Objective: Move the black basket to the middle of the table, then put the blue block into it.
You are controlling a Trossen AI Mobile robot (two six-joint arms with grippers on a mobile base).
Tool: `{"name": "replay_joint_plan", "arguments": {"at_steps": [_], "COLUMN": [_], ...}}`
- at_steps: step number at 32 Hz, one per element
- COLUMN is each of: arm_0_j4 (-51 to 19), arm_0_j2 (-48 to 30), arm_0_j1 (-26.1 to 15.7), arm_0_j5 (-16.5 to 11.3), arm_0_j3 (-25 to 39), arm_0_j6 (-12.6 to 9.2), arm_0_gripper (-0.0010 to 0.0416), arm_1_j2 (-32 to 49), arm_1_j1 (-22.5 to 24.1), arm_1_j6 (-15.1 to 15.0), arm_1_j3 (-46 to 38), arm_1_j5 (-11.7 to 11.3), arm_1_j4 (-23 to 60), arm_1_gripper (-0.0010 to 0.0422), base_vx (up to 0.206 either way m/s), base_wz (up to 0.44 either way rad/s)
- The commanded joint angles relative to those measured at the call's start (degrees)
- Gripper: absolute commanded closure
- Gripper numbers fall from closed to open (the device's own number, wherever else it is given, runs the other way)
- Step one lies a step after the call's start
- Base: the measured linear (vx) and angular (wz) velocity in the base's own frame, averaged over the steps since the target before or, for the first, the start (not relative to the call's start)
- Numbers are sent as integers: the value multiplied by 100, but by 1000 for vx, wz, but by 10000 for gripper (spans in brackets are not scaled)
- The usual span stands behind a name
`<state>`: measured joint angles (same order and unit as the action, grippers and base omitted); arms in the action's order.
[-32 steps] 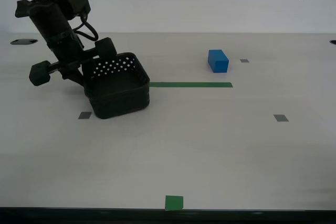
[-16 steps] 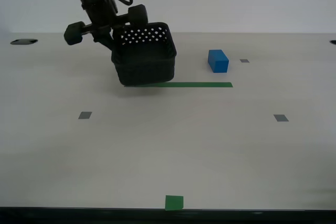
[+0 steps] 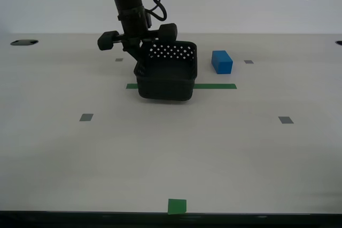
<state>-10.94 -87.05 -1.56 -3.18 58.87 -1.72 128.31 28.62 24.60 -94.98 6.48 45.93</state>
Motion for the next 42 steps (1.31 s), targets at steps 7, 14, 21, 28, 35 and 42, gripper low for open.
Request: {"name": "replay_joint_plan", "arguments": {"at_steps": [7,14,21,28,35,42], "arm_0_j4": [22,-2,-136,-256,-15,302], "arm_0_j2": [0,0,0,0,0,-741], "arm_0_j1": [0,-2,-166,-385,-566,-678], "arm_0_j5": [-13,-20,-813,-1246,-1401,-1843], "arm_0_j3": [-2,-2,-2,-2,-2,267], "arm_0_j6": [-2,0,-90,-85,-85,-203], "arm_0_gripper": [406,405,406,406,398,284], "arm_1_j2": [2,-50,-557,-990,-1115,-1141], "arm_1_j1": [177,175,103,66,-166,-730], "arm_1_j6": [20,20,-1139,-2065,-2214,-2304], "arm_1_j3": [15,13,-455,-444,-433,-433], "arm_1_j5": [28,44,-1117,-2168,-2599,-2594], "arm_1_j4": [-199,-243,-232,-275,-229,72], "arm_1_gripper": [372,215,271,410,410,412], "base_vx": [0,0,0,0,0,0], "base_wz": [0,0,0,0,0,0]}}
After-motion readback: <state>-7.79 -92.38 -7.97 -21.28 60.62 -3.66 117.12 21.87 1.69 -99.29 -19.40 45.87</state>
